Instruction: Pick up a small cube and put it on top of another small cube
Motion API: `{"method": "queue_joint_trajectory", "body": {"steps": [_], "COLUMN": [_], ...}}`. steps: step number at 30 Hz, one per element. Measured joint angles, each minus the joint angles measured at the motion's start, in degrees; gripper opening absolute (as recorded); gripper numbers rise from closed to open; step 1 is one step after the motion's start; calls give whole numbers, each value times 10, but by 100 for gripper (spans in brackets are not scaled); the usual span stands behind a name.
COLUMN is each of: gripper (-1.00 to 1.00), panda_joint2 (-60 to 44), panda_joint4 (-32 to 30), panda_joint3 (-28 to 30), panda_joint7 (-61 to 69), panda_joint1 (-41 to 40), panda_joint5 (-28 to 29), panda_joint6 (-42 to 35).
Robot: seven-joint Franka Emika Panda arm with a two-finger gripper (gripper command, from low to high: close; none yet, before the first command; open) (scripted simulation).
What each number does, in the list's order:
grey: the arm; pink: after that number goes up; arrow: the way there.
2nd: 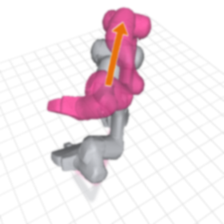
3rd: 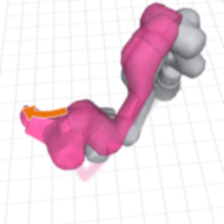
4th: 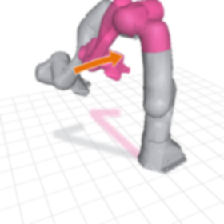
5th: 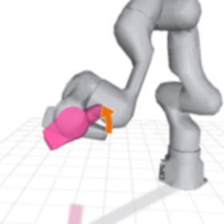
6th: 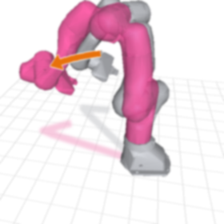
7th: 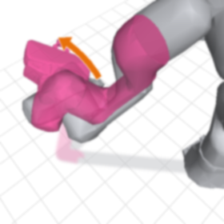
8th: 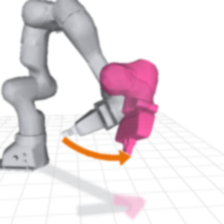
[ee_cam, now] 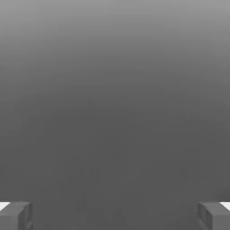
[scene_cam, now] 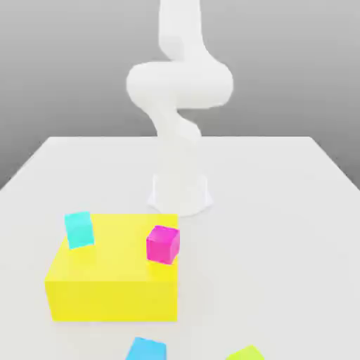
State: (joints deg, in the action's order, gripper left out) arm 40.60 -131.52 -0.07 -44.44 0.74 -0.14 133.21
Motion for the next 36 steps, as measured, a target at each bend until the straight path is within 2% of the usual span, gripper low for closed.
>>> {"method": "queue_joint_trajectory", "body": {"steps": [17,29,33,34,36], "gripper": [0,0,0,-100,-100], "panda_joint2": [-357,-606,-689,-707,-707], "panda_joint4": [18,30,45,49,49], "panda_joint3": [-12,-26,-21,-20,-20], "panda_joint7": [91,138,138,137,137], "panda_joint1": [48,71,78,78,78], "panda_joint5": [-3,19,26,28,28], "panda_joint6": [98,166,222,235,235]}}
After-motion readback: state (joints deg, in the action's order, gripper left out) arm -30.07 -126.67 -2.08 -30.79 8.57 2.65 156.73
